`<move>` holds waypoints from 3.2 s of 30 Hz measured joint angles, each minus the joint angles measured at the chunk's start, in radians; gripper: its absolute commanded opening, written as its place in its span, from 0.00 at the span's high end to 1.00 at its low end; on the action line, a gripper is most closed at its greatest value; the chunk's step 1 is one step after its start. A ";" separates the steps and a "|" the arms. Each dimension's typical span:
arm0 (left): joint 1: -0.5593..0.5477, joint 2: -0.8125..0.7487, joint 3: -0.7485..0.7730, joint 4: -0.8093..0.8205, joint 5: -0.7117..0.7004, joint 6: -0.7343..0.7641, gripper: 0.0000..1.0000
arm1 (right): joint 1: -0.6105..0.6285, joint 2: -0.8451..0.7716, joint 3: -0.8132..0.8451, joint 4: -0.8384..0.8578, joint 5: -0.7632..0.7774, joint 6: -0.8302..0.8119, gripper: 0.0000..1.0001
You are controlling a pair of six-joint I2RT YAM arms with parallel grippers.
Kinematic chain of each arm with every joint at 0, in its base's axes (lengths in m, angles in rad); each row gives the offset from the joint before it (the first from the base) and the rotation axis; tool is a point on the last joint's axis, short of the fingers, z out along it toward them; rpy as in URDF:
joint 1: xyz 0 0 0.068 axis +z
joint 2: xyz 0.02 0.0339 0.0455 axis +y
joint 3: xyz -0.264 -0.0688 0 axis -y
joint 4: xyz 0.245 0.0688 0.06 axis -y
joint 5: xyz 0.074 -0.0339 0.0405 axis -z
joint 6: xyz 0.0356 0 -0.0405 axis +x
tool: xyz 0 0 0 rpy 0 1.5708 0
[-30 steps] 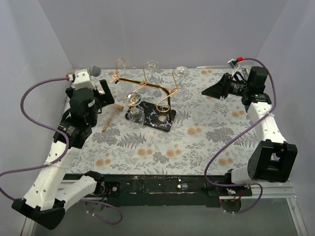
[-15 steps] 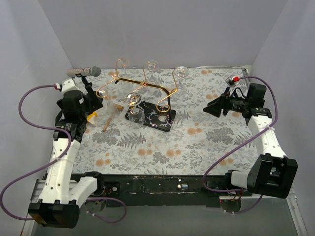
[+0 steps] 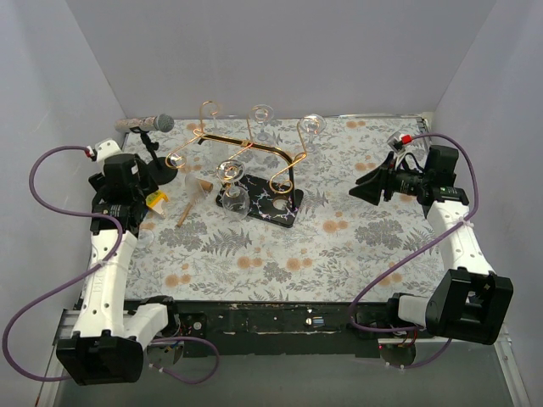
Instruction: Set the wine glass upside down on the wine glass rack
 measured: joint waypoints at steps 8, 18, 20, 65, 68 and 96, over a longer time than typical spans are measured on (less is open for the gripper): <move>0.093 0.006 -0.061 0.016 -0.013 0.038 0.56 | 0.000 0.000 0.000 -0.001 -0.011 0.000 0.32; 0.132 0.035 -0.087 0.042 0.043 0.050 0.69 | 0.000 0.001 0.000 -0.002 -0.011 0.000 0.32; 0.135 0.047 -0.096 0.044 0.056 0.049 0.72 | 0.000 0.001 0.000 -0.002 -0.011 0.000 0.32; 0.013 -0.035 -0.068 -0.161 0.712 -0.012 0.95 | 0.000 0.027 -0.009 -0.004 -0.010 -0.002 0.33; -0.098 -0.036 -0.068 -0.158 0.694 -0.034 0.95 | 0.000 0.030 -0.013 -0.005 -0.011 -0.003 0.33; -0.358 -0.034 -0.067 -0.200 0.430 -0.094 0.73 | 0.000 0.071 -0.014 -0.005 -0.028 -0.003 0.33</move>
